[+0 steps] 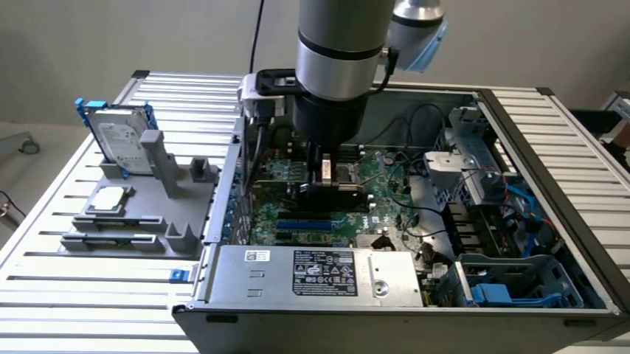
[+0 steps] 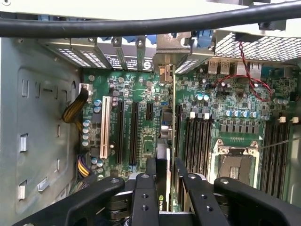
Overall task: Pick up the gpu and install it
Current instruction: 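Insert the gpu into the slot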
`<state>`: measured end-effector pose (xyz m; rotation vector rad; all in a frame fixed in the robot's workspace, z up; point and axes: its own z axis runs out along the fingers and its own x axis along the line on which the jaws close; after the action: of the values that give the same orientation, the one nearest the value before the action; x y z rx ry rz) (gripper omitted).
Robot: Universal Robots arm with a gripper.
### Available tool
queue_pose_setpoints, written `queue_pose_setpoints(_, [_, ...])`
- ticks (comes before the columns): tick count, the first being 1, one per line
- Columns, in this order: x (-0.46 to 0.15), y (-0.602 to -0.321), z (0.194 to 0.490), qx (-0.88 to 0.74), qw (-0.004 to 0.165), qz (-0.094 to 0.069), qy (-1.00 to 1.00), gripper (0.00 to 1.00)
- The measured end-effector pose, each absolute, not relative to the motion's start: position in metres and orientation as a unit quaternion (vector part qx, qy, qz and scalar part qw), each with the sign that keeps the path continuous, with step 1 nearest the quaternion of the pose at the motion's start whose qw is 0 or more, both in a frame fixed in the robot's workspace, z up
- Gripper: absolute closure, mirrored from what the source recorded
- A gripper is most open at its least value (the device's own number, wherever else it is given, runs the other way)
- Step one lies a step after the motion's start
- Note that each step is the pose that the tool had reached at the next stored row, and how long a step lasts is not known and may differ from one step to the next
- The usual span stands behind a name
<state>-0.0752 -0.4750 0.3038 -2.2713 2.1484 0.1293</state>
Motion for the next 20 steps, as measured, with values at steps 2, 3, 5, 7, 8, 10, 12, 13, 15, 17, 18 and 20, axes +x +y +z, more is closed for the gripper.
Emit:
queue_pose_setpoints(2, [-0.077, -0.475, 0.302, -0.726, 0.008, 0.042, 0.687, 0.74])
queue_pose_setpoints(3, [-0.077, -0.475, 0.301, -0.725, 0.008, 0.042, 0.687, 0.74])
queue_pose_setpoints(5, [-0.078, -0.475, 0.3, -0.724, 0.01, 0.043, 0.688, 0.74])
queue_pose_setpoints(7, [-0.078, -0.475, 0.299, -0.722, 0.012, 0.044, 0.69, 0.74])
queue_pose_setpoints(8, [-0.079, -0.475, 0.299, -0.721, 0.013, 0.045, 0.692, 0.74])
queue_pose_setpoints(10, [-0.08, -0.475, 0.298, -0.719, 0.014, 0.045, 0.694, 0.74])
queue_pose_setpoints(12, [-0.081, -0.475, 0.297, -0.717, 0.015, 0.045, 0.695, 0.74])
queue_pose_setpoints(13, [-0.082, -0.475, 0.296, -0.716, 0.015, 0.045, 0.696, 0.74])
queue_pose_setpoints(15, [-0.083, -0.475, 0.295, -0.716, 0.015, 0.045, 0.697, 0.74])
queue_pose_setpoints(17, [-0.083, -0.475, 0.295, -0.716, 0.015, 0.045, 0.697, 0.74])
queue_pose_setpoints(18, [-0.083, -0.475, 0.294, -0.716, 0.015, 0.045, 0.697, 0.74])
queue_pose_setpoints(20, [-0.083, -0.475, 0.293, -0.716, 0.015, 0.045, 0.697, 0.74])
